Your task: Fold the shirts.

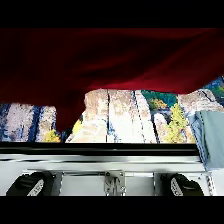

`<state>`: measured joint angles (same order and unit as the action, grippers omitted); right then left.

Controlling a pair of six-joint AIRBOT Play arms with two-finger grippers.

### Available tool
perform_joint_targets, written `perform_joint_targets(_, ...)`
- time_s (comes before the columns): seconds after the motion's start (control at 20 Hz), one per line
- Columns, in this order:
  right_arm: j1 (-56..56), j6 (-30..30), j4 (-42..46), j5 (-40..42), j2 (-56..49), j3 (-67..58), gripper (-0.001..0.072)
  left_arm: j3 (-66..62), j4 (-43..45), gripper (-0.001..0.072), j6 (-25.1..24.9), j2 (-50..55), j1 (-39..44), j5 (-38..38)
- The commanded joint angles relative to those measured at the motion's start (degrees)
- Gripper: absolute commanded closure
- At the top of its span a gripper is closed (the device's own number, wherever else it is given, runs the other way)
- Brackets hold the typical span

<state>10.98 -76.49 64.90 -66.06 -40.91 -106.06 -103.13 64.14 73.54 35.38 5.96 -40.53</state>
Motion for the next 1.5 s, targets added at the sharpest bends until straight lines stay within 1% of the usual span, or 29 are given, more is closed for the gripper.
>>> perform_joint_targets(0.0, 0.1, -5.0, 3.2, -7.5, 0.1, -5.7, 0.0645, -4.2, 4.4, 0.0673, 1.1, -2.6, -0.3, -8.6)
perform_joint_targets(0.05, 0.1, -5.0, 3.2, -11.7, -0.5, -5.7, 0.0644, -4.2, 6.8, 0.0672, 1.2, -2.6, -0.3, -12.8)
perform_joint_targets(0.1, 0.1, -5.7, 3.8, -15.5, -1.2, -5.6, 0.0644, -4.2, 10.0, 0.0672, 2.4, -2.2, -0.3, -16.7)
perform_joint_targets(0.2, 0.1, -9.0, 5.2, -23.5, -3.7, -5.6, 0.0644, -3.9, 16.2, 0.0672, 4.2, -0.6, -0.3, -22.0)
perform_joint_targets(0.3, 0.1, -10.5, 6.8, -32.5, -8.0, -5.5, 0.0644, -1.7, 20.8, 0.0672, 4.2, 1.1, -0.3, -24.3)
perform_joint_targets(0.35, 0.1, -10.6, 7.5, -35.6, -10.2, -4.7, 0.0645, 0.7, 22.2, 0.0672, 4.1, 2.0, -0.3, -24.9)
perform_joint_targets(0.4, 0.1, -10.5, 8.0, -37.0, -12.4, -2.8, 0.0644, 3.5, 22.5, 0.0672, 4.1, 2.9, -0.3, -25.0)
perform_joint_targets(0.45, 0.1, -10.4, 8.8, -36.8, -14.3, -0.2, 0.0644, 7.0, 22.5, 0.0672, 4.1, 3.9, -0.3, -25.0)
perform_joint_targets(0.55, 0.1, -10.1, 10.2, -32.8, -18.3, 7.2, 0.0644, 14.4, 22.4, 0.0672, 4.2, 6.6, -0.3, -24.9)
perform_joint_targets(0.65, 0.0, -10.1, 10.4, -25.5, -22.2, 15.0, 0.0644, 21.4, 22.5, 0.0672, 4.2, 10.3, -0.3, -24.2)
perform_joint_targets(0.75, -0.1, -10.1, 10.4, -15.5, -27.5, 21.2, 0.0644, 26.7, 22.4, 0.0671, 4.3, 15.2, -0.3, -21.0)
perform_joint_targets(0.85, -0.1, -10.3, 10.0, -7.5, -33.9, 22.5, 0.0644, 29.1, 22.4, 0.0672, 4.5, 21.3, -0.3, -16.1)
perform_joint_targets(0.9, -0.1, -10.4, 9.1, -3.1, -36.7, 22.5, 0.0644, 29.2, 22.4, 0.0671, 5.7, 24.4, -0.3, -13.8)
perform_joint_targets(1.0, -0.1, -12.0, 7.6, 5.6, -40.3, 22.5, 0.0644, 29.2, 22.3, 0.0672, 10.5, 30.5, -0.3, -8.6)
perform_joint_targets(1.1, -0.1, -15.1, 7.0, 11.4, -43.4, 22.5, 0.0644, 29.2, 20.4, 0.0672, 15.1, 35.9, -0.3, -6.8)
perform_joint_targets(1.15, -0.1, -16.6, 7.0, 12.5, -45.0, 22.5, 0.0644, 29.2, 18.4, 0.0672, 17.0, 38.8, -0.2, -7.0)
perform_joint_targets(1.2, -0.1, -17.6, 6.9, 12.3, -46.5, 22.5, 0.0644, 29.2, 16.1, 0.0671, 17.9, 41.6, -0.2, -7.7)
perform_joint_targets(1.4, -0.1, -17.8, 2.9, 7.4, -51.8, 22.5, 0.0636, 29.2, 8.7, 0.0671, 17.9, 49.8, 0.8, -13.7)
perform_joint_targets(1.45, -0.1, -17.8, 1.3, 7.4, -52.1, 22.5, 0.0583, 29.2, 7.5, 0.065, 17.9, 50.6, 0.8, -15.5)
